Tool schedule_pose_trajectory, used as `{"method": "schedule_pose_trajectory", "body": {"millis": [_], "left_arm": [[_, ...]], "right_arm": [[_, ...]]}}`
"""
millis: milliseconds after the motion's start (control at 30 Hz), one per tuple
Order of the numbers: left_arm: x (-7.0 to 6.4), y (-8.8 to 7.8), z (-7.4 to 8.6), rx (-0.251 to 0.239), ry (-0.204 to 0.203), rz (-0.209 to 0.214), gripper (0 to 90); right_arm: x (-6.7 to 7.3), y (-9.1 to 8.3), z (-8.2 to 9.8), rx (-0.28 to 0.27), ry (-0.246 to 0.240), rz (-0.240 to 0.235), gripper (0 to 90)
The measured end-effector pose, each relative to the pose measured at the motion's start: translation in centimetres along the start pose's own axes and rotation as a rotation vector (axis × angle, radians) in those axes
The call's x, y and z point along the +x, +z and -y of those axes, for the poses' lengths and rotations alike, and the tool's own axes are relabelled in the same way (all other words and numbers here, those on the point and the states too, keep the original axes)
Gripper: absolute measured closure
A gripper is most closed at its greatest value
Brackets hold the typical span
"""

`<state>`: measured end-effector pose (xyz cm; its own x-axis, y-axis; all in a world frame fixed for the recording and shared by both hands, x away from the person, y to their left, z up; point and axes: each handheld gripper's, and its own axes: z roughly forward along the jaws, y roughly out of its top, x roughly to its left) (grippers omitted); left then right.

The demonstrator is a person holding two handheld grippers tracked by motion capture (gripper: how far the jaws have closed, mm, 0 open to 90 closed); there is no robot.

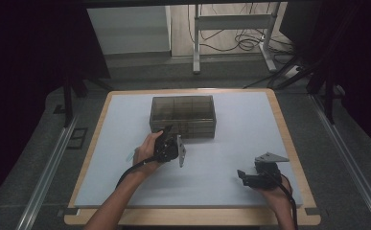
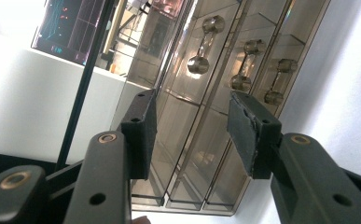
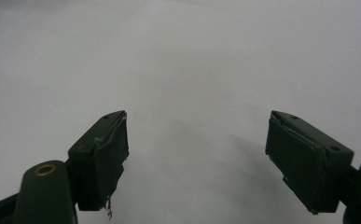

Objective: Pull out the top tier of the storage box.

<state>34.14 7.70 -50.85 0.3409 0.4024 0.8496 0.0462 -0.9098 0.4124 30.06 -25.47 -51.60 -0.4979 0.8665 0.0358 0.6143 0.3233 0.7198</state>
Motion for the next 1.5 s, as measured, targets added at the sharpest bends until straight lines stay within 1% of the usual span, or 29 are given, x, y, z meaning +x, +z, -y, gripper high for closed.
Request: {"method": "schedule_pose_trajectory", "body": {"millis": [233,633,967,1233,1500], "left_arm": [[-0.1,0.2,-0.3,0.0,0.004,-0.013,53.6],[-0.3,0.9,-0.6,-0.006,-0.003,-0.029,53.6],[-0.6,1.4,-1.2,-0.01,0.032,-0.054,53.5],[-0.8,1.7,-1.4,-0.014,0.038,-0.074,54.0],[-1.2,1.6,-1.5,-0.022,0.048,-0.091,59.2]], "right_arm": [[-0.1,0.0,0.1,-0.001,0.002,0.003,20.5],[-0.2,0.1,0.1,0.002,0.004,0.0,20.6],[-0.4,0.1,0.2,0.003,0.005,0.003,20.6],[-0.4,0.1,0.2,0.004,0.006,0.005,20.6],[-0.4,0.1,0.3,0.003,0.008,0.007,20.6]]}}
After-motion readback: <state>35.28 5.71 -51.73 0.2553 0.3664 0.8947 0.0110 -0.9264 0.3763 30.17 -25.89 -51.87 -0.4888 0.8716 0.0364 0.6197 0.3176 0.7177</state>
